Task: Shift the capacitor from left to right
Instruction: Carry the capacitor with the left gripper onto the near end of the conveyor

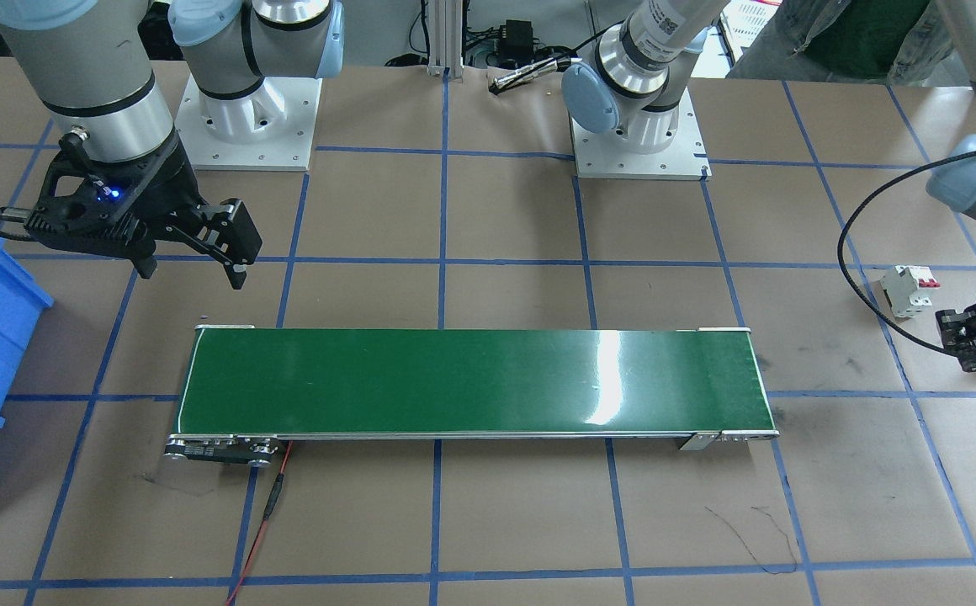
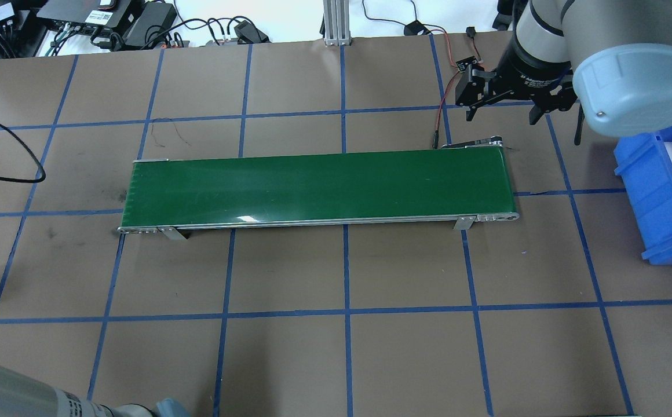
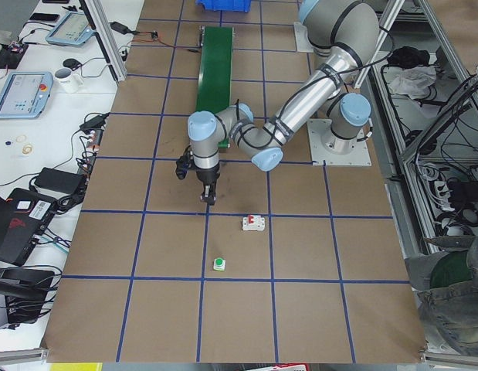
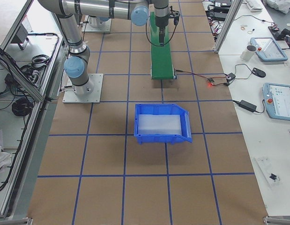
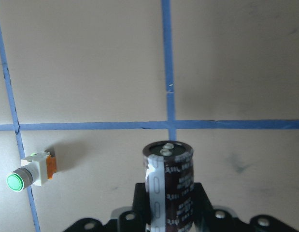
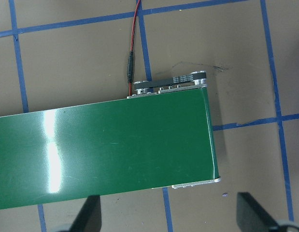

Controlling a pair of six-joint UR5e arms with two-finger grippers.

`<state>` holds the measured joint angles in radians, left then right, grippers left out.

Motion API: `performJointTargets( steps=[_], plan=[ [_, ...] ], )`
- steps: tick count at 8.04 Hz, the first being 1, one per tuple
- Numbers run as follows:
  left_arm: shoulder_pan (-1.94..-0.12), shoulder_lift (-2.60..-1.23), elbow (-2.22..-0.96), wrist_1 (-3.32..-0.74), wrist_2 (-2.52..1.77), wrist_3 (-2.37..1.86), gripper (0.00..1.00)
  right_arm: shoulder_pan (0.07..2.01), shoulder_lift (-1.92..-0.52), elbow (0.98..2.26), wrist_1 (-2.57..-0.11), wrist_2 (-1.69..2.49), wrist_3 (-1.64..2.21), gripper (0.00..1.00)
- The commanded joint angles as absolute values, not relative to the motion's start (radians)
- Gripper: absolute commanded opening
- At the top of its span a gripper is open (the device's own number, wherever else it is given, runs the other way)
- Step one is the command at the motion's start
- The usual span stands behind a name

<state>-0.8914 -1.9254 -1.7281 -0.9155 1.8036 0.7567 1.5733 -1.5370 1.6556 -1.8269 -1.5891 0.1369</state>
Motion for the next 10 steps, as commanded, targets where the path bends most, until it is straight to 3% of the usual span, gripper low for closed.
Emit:
performJointTargets(
  steps=[1,4,8,10],
  plan=[
    [-1.061,-1.792,-1.726,-1.066,1.789,0.506,0.01,1.572,-1.537,1.655,-1.827,-1.591,0.141,1.0],
    [-1.259,-1.793,-1.729,-1.115,1.667,0.165,0.05,1.571,-1.536,1.655,-1.829,-1.592,0.143,1.0],
    [-1.324,-1.793,-1.726,-1.331,1.474,0.029,0.19,1.569,-1.534,1.655,-1.828,-1.594,0.144,1.0],
    [-1.347,-1.813,-1.73,-1.336,1.479,-0.001,0.13,1.568,-1.534,1.657,-1.827,-1.592,0.144,1.0]
  ],
)
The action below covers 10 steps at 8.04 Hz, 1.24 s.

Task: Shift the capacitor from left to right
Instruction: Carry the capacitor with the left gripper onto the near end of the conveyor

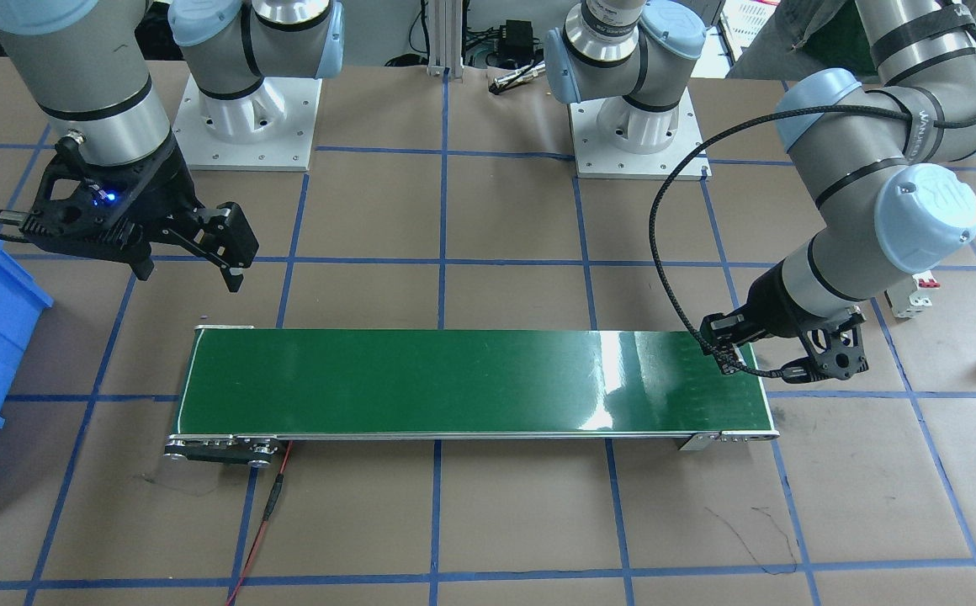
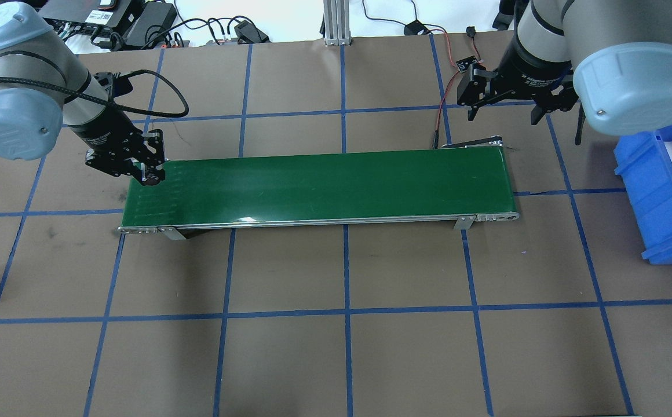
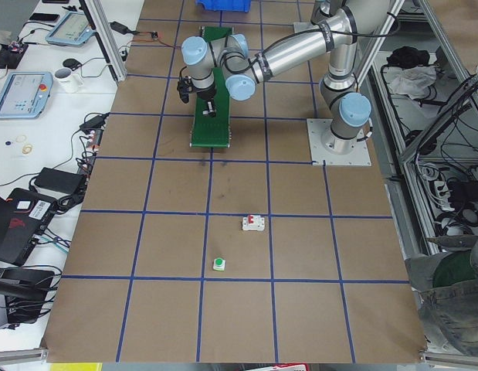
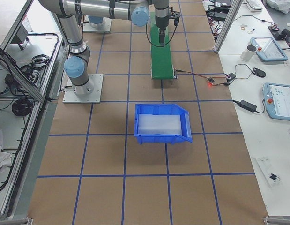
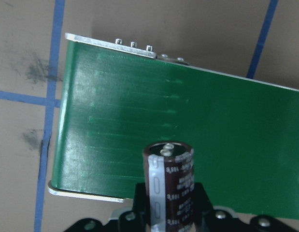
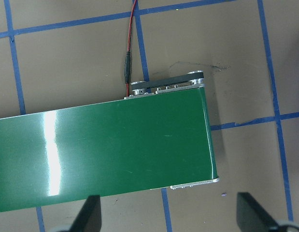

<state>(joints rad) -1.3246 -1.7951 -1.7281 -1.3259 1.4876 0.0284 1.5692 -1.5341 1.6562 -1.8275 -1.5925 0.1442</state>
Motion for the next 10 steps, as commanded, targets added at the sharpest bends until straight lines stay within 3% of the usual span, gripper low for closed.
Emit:
performJointTargets(
  steps=[1,2,10],
  plan=[
    [-1.368,-1.837,-1.73,-1.321,1.482,0.003,0.13,1.568,-1.534,1.655,-1.828,-1.592,0.144,1.0],
    [-1.376,-1.854,-1.73,-1.289,1.483,0.014,0.17,1.568,-1.534,1.657,-1.827,-1.594,0.144,1.0],
    [-1.387,-1.891,-1.787,-1.2,1.615,0.158,0.19,1.568,-1.534,1.655,-1.827,-1.598,0.179,1.0]
  ],
)
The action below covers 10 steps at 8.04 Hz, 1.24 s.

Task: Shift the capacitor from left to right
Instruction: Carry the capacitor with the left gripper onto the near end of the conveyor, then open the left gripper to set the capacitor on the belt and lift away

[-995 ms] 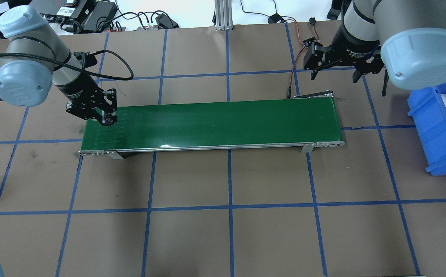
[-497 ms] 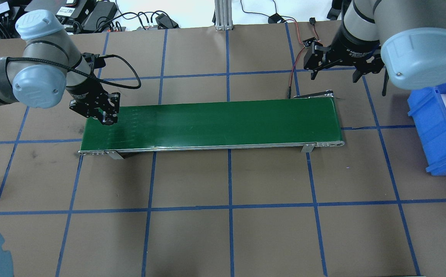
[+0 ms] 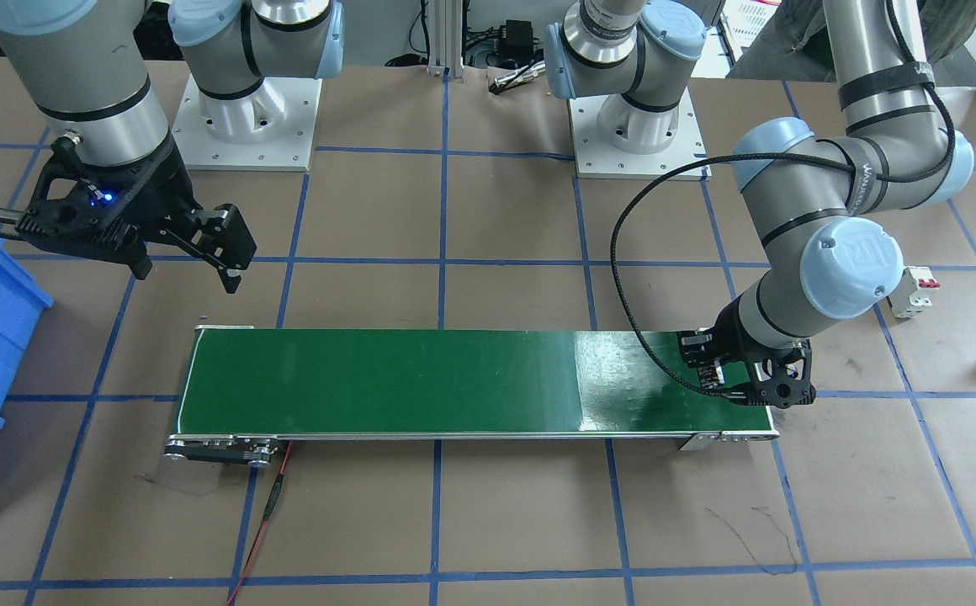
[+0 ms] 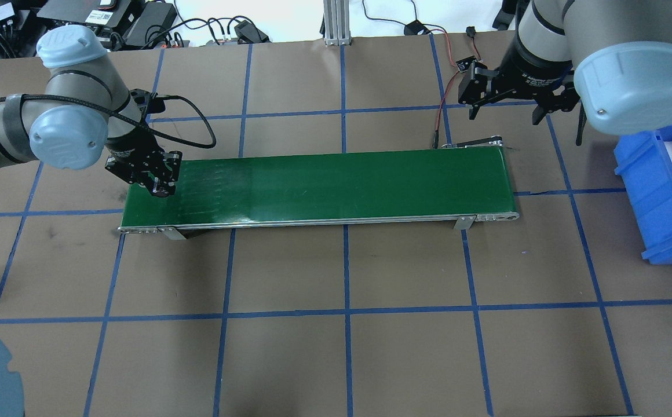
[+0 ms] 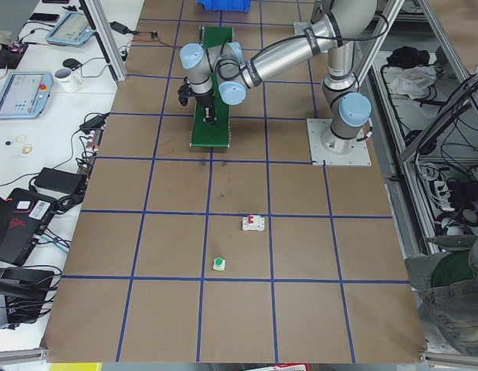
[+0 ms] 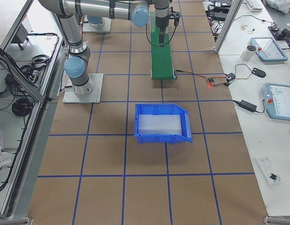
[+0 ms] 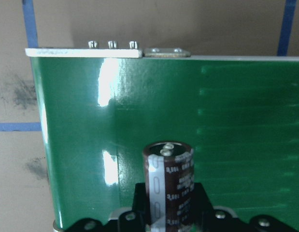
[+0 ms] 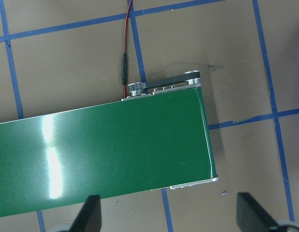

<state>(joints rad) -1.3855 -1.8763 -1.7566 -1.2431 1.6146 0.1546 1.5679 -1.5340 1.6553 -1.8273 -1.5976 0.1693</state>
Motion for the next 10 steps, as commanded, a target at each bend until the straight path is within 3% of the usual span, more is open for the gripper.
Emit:
performJointTargets(
  steps=[1,3,4,5,6,8,10],
  plan=[
    [-1.391,-1.901,-1.79,-1.19,1.617,0.15,0.19,1.568,-1.534,1.655,-1.827,-1.598,0.179,1.0],
    [-1.393,-1.902,-1.787,-1.184,1.617,0.146,0.25,1.568,-1.534,1.655,-1.827,-1.598,0.179,1.0],
    [-1.396,-1.904,-1.786,-1.161,1.617,0.14,0.51,1.568,-1.534,1.655,-1.827,-1.598,0.179,1.0],
    [-1.41,-1.896,-1.786,-1.173,1.618,0.138,0.91,1.568,-1.534,1.655,-1.827,-1.598,0.179,1.0],
    [-1.416,-1.891,-1.784,-1.248,1.62,0.138,1.0,1.568,-1.534,1.655,-1.827,-1.598,0.179,1.0],
    [-1.416,-1.882,-1.694,-1.408,1.615,0.14,1.0,1.568,-1.534,1.655,-1.827,-1.598,0.181,1.0],
    [-1.416,-1.873,-1.526,-1.561,1.608,0.138,1.0,1.568,-1.534,1.657,-1.827,-1.594,0.178,1.0]
  ],
)
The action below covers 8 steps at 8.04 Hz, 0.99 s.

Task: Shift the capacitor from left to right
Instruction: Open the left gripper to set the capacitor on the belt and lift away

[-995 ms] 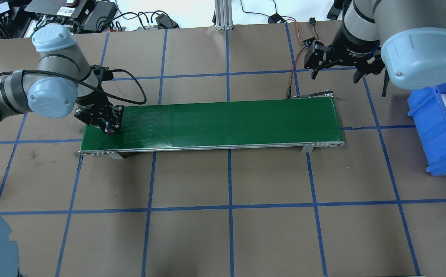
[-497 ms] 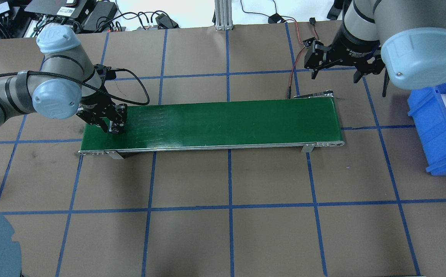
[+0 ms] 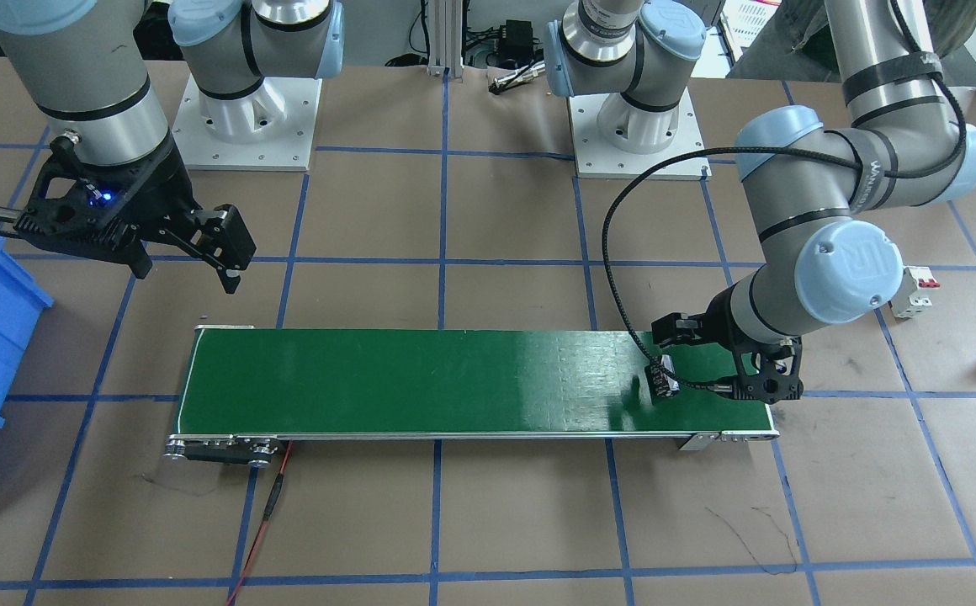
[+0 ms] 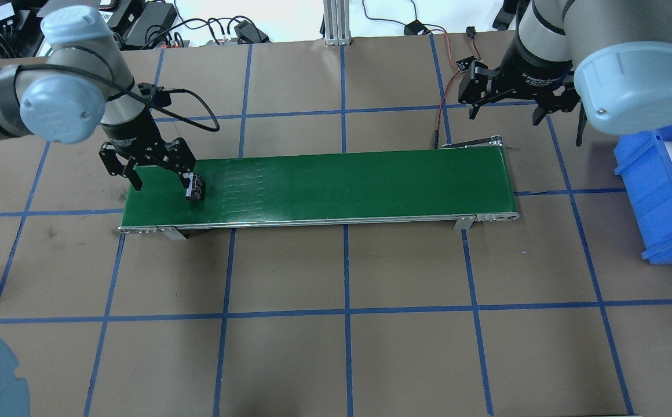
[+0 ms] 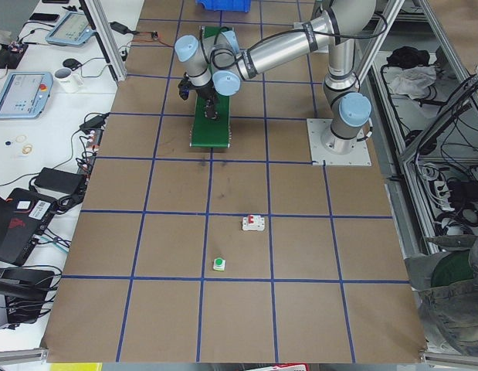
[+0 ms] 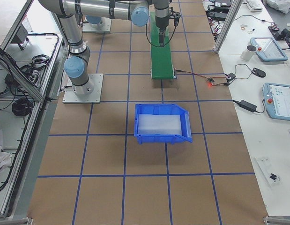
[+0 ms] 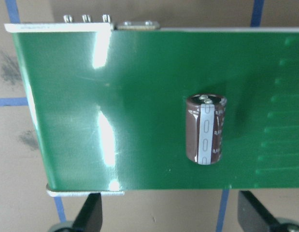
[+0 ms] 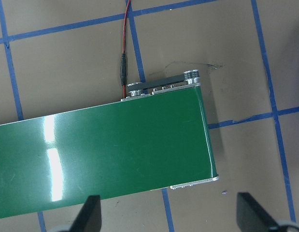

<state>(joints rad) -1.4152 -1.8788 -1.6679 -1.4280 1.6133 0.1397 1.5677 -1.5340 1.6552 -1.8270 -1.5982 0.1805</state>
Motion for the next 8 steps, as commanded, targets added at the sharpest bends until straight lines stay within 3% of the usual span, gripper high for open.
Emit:
performJointTargets(
  steps=[1,8],
  plan=[
    [-1.413,-1.862,-1.475,-1.566,1.605,0.138,1.0,1.568,-1.525,1.657,-1.825,-1.586,0.166,1.0],
    [-1.405,-1.764,-1.456,-1.543,1.621,0.144,1.0,1.569,-1.473,1.718,-1.856,-1.52,0.163,0.97]
  ],
)
